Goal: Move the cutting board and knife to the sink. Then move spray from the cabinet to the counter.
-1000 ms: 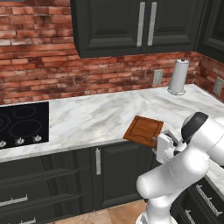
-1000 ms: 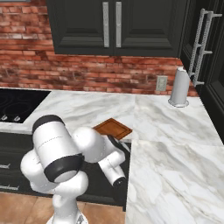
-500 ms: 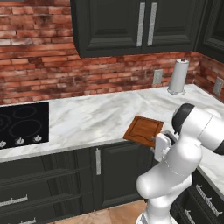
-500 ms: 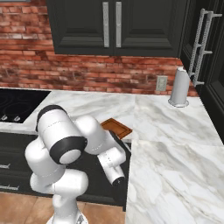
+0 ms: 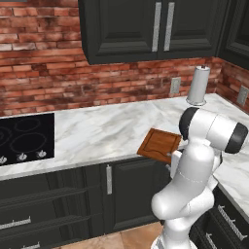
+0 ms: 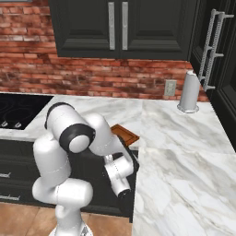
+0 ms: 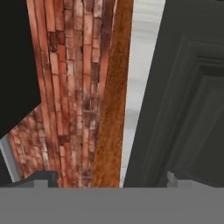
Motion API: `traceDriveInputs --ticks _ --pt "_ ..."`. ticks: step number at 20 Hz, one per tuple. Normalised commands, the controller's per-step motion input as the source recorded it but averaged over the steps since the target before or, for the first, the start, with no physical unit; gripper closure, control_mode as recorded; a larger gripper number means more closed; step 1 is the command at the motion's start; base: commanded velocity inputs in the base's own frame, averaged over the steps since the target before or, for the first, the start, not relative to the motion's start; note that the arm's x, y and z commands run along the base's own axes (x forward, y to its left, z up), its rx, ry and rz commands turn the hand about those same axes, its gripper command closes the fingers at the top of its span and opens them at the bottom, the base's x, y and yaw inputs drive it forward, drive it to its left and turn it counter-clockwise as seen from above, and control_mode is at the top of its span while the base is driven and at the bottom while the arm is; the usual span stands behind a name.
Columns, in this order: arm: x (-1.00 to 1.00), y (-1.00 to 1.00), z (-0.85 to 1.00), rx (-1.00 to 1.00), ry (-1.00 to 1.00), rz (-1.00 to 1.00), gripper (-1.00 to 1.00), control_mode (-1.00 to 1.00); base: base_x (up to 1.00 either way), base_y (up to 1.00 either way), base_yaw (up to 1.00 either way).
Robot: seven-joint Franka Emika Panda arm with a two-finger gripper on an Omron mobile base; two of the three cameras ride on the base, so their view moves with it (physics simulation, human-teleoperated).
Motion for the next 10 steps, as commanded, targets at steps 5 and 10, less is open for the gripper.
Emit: traceDriveInputs --ticks 5,10 --pt "0.1 -0.16 -0.12 0.02 -0.05 0.0 -1.0 -1.0 0.0 0.0 0.0" --pt "0.09 -0.05 0.0 0.03 0.0 0.0 -1.0 -1.0 0.0 0.0 0.0"
